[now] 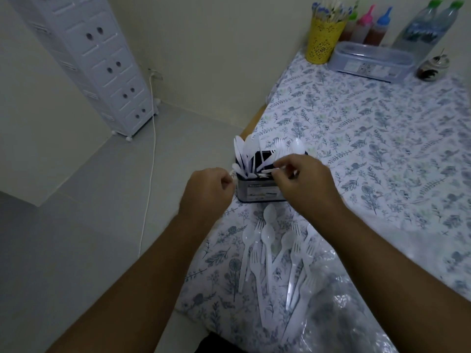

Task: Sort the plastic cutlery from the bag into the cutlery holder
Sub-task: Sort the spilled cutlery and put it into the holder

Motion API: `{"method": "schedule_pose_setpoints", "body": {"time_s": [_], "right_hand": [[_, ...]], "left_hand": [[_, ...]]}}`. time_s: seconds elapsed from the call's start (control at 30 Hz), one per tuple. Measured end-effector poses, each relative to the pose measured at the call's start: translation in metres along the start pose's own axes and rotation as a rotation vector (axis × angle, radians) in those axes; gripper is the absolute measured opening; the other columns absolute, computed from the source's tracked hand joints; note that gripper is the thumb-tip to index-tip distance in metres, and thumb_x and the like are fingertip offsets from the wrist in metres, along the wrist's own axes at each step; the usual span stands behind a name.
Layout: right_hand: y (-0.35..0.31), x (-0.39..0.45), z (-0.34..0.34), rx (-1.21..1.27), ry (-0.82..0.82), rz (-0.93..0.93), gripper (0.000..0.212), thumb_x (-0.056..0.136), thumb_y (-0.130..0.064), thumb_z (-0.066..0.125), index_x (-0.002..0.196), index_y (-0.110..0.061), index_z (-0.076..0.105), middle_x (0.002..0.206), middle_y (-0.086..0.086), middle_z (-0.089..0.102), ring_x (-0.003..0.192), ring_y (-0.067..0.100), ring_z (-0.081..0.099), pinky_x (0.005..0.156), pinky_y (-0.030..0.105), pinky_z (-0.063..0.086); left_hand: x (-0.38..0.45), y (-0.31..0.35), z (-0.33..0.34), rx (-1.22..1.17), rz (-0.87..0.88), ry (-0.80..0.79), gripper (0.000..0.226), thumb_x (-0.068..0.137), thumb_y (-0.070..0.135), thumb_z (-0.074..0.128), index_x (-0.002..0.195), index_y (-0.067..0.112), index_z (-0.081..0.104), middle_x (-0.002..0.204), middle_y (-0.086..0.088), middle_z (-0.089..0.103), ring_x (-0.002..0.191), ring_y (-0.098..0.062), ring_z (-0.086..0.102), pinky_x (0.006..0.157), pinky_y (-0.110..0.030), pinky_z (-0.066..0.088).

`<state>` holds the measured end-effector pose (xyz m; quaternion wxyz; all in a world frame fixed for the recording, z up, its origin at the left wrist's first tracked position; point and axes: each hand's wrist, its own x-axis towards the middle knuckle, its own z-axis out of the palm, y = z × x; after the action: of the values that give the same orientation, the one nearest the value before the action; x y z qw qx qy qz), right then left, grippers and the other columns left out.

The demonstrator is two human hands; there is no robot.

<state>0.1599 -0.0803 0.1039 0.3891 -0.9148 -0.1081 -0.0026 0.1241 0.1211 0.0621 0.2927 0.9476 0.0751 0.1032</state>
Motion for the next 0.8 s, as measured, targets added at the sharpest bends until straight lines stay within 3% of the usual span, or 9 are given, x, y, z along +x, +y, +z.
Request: {"method": "schedule_pose_setpoints", "body": {"time_s": [0.13, 0.23, 0.37, 0.43, 0.53, 0.6, 0.7, 0.73, 0.8], "right_hand": [[0.038, -0.046, 0.018, 0.021, -0.133, 0.187, 0.012, 0.095, -0.025, 0.066, 0.101, -0.020, 0.076, 0.081, -0.015, 0.063, 0.072, -0.004, 0.056, 0.060, 0.007, 0.038], [0.070, -0.081, 0.035, -0.036, -0.295, 0.273, 0.016, 0.096, -0.026, 0.065, 0.104, -0.020, 0.077, 0.079, -0.016, 0.062, 0.071, -0.007, 0.055, 0.058, 0.002, 0.040], [0.092, -0.122, 0.052, -0.059, -0.437, 0.346, 0.017, 0.095, -0.026, 0.065, 0.106, -0.020, 0.078, 0.081, -0.015, 0.063, 0.071, -0.006, 0.055, 0.058, 0.002, 0.039], [0.096, -0.138, 0.056, -0.046, -0.478, 0.398, 0.018, 0.095, -0.028, 0.066, 0.107, -0.022, 0.077, 0.086, -0.014, 0.065, 0.074, -0.005, 0.057, 0.060, 0.002, 0.038], [0.097, -0.152, 0.059, 0.009, -0.476, 0.442, 0.017, 0.096, -0.033, 0.066, 0.109, -0.026, 0.075, 0.092, -0.013, 0.069, 0.076, -0.006, 0.059, 0.061, 0.003, 0.039], [0.096, -0.156, 0.059, 0.077, -0.433, 0.458, 0.016, 0.097, -0.038, 0.064, 0.102, -0.027, 0.074, 0.093, -0.010, 0.070, 0.079, -0.002, 0.060, 0.067, 0.008, 0.042], [0.091, -0.159, 0.058, 0.267, -0.409, 0.538, 0.036, 0.097, -0.038, 0.062, 0.082, -0.005, 0.063, 0.075, 0.009, 0.063, 0.070, 0.016, 0.060, 0.074, 0.045, 0.055], [0.090, -0.160, 0.057, 0.347, -0.385, 0.585, 0.039, 0.098, -0.035, 0.061, 0.084, 0.001, 0.061, 0.076, 0.016, 0.064, 0.070, 0.020, 0.062, 0.077, 0.051, 0.057], [0.091, -0.163, 0.054, 0.493, -0.309, 0.698, 0.034, 0.099, -0.027, 0.061, 0.089, 0.005, 0.063, 0.077, 0.013, 0.071, 0.070, 0.024, 0.070, 0.078, 0.053, 0.058]], "left_hand": [[-0.051, -0.001, 0.037, -0.049, -0.160, -0.181, 0.010, 0.085, 0.019, 0.071, 0.075, 0.016, 0.071, 0.071, 0.003, 0.068, 0.064, -0.012, 0.064, 0.064, -0.030, 0.059], [-0.095, -0.003, 0.070, 0.014, -0.275, -0.337, 0.023, 0.086, 0.030, 0.069, 0.071, 0.015, 0.060, 0.071, 0.001, 0.063, 0.066, -0.014, 0.060, 0.057, -0.021, 0.047], [-0.141, -0.007, 0.105, 0.088, -0.412, -0.530, 0.043, 0.081, 0.054, 0.066, 0.081, 0.011, 0.069, 0.076, -0.002, 0.068, 0.072, -0.016, 0.067, 0.065, -0.024, 0.052], [-0.151, -0.008, 0.111, 0.086, -0.415, -0.548, 0.038, 0.082, 0.048, 0.067, 0.083, 0.010, 0.070, 0.073, 0.001, 0.064, 0.075, -0.015, 0.067, 0.064, -0.020, 0.047], [-0.153, 0.000, 0.105, -0.020, -0.366, -0.501, 0.027, 0.085, 0.035, 0.069, 0.070, 0.013, 0.067, 0.062, 0.003, 0.061, 0.057, -0.007, 0.059, 0.052, -0.017, 0.043], [-0.153, 0.008, 0.098, -0.161, -0.303, -0.494, 0.033, 0.087, 0.035, 0.070, 0.067, 0.008, 0.068, 0.060, -0.004, 0.065, 0.051, -0.013, 0.060, 0.054, -0.026, 0.051], [-0.156, 0.022, 0.091, -0.331, -0.208, -0.572, 0.038, 0.089, 0.037, 0.068, 0.070, 0.005, 0.067, 0.060, -0.011, 0.064, 0.055, -0.026, 0.064, 0.054, -0.039, 0.053], [-0.156, 0.024, 0.091, -0.318, -0.167, -0.583, 0.032, 0.089, 0.034, 0.067, 0.074, 0.007, 0.070, 0.061, -0.008, 0.065, 0.055, -0.022, 0.064, 0.054, -0.036, 0.053], [-0.155, 0.023, 0.089, -0.242, -0.137, -0.520, 0.018, 0.088, 0.028, 0.067, 0.084, 0.012, 0.074, 0.068, 0.003, 0.068, 0.058, -0.007, 0.062, 0.055, -0.022, 0.049]]}}
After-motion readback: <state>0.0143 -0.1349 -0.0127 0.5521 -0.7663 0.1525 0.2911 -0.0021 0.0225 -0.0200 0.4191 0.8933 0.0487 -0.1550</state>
